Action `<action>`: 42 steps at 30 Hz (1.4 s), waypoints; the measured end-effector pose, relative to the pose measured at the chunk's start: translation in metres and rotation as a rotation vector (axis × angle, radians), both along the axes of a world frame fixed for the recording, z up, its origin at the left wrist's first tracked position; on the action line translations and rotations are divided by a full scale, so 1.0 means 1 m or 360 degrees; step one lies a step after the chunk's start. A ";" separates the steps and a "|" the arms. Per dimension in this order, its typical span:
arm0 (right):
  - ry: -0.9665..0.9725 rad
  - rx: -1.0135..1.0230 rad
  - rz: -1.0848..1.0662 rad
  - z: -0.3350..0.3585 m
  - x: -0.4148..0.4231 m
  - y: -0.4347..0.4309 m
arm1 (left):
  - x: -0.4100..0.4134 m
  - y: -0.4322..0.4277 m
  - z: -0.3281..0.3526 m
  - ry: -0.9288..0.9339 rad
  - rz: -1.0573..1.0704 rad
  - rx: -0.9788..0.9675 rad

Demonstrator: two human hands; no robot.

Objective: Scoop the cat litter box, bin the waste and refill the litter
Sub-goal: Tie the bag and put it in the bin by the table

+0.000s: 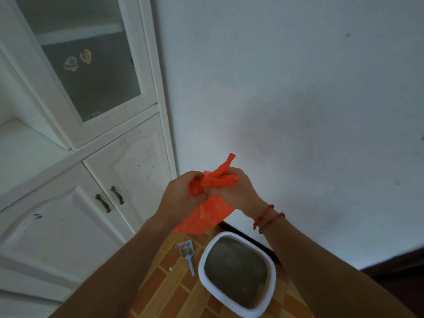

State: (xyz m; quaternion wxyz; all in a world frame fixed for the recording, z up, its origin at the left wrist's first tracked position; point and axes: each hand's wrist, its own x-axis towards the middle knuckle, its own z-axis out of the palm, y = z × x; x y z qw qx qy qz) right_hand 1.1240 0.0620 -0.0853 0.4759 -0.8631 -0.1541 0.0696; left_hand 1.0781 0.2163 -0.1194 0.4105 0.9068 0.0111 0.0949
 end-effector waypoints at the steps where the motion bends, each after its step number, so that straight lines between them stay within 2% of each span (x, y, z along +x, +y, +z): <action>1: -0.0020 -0.0013 -0.0046 0.000 0.001 -0.007 | 0.002 -0.008 0.004 0.0017 -0.0025 0.0000; 11: -0.0172 -0.0166 -0.0481 0.014 -0.049 -0.084 | 0.002 -0.075 0.020 0.0060 -0.0462 0.0062; 16: -0.0116 -0.0124 -0.0824 0.014 -0.109 -0.116 | -0.028 -0.110 0.025 0.0042 -0.0821 -0.0081; 24: -0.0010 -0.0099 -0.1385 0.006 -0.231 -0.178 | -0.092 -0.192 0.009 0.0124 -0.1418 -0.0097; 33: 0.0072 -0.0221 -0.2080 -0.002 -0.423 -0.256 | -0.231 -0.321 0.010 0.0134 -0.2221 -0.0196; 42: 0.0066 -0.0001 -0.2635 -0.009 -0.655 -0.298 | -0.425 -0.429 0.003 0.0157 -0.2802 -0.0091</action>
